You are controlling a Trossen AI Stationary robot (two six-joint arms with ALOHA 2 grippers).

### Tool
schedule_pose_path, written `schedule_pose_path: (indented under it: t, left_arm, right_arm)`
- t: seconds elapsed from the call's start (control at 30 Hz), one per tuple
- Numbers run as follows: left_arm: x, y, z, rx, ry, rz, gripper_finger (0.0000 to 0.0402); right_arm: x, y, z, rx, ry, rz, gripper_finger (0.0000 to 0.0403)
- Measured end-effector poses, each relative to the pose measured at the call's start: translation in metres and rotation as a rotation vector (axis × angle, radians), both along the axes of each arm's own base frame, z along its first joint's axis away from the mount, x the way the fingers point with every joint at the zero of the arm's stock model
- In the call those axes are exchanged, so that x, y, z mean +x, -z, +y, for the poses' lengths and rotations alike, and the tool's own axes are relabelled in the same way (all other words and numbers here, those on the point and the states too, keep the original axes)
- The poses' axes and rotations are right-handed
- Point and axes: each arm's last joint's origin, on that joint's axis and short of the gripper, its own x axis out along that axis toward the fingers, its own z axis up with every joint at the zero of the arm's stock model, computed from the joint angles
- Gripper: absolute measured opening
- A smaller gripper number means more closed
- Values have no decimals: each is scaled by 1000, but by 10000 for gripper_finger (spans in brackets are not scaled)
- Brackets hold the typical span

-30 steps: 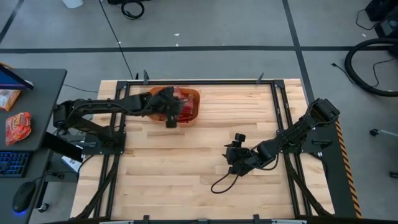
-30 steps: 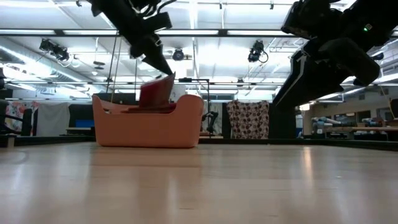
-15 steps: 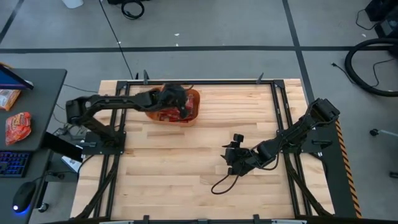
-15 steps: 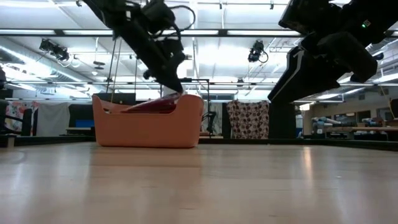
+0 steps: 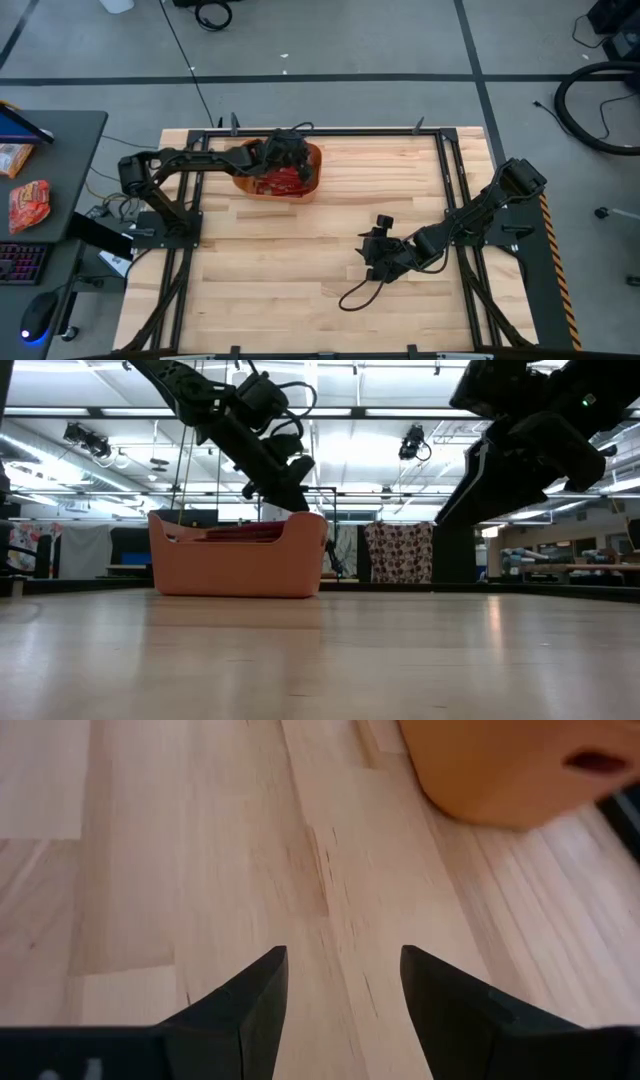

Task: Sort popcorn bags into baskets
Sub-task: Put the popcorn bag into the orange bin, then return to Home Position

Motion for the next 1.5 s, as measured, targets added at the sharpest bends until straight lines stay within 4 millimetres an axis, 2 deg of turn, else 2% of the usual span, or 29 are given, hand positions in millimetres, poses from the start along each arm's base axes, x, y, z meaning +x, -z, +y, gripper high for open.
schedule_pose_path:
  t: [0.2, 0.37, 0.5, 0.67, 0.83, 1.03, 1.23, 1.5]
  left_arm:
    - [0, -6, -9, 31, 105, 23, 140]
    - [-5, -30, -27, 88, 227, -5, 180]
    - [-11, -42, -49, 100, 356, -63, 177]
    - [-24, -45, -71, 102, 431, -107, 164]
    - [-40, -47, -82, 112, 453, -141, 156]
    - [-55, -47, -86, 118, 446, -204, 155]
    - [-65, -43, -90, 92, 446, -202, 155]
    - [-63, -44, -95, 95, 465, -217, 155]
  right_arm:
    - [-5, -7, -3, 48, 48, -14, 191]
    - [-16, -21, -7, 57, 33, -40, 173]
    - [-32, -20, -16, 86, 26, -101, 157]
    - [-51, -22, -26, 171, -7, -217, 134]
    - [-69, -29, -36, 218, -25, -306, 111]
    - [-89, -34, -48, 255, -33, -366, 87]
    - [-94, -43, -53, 262, -57, -414, 78]
    - [-93, -55, -57, 176, -121, -477, 77]
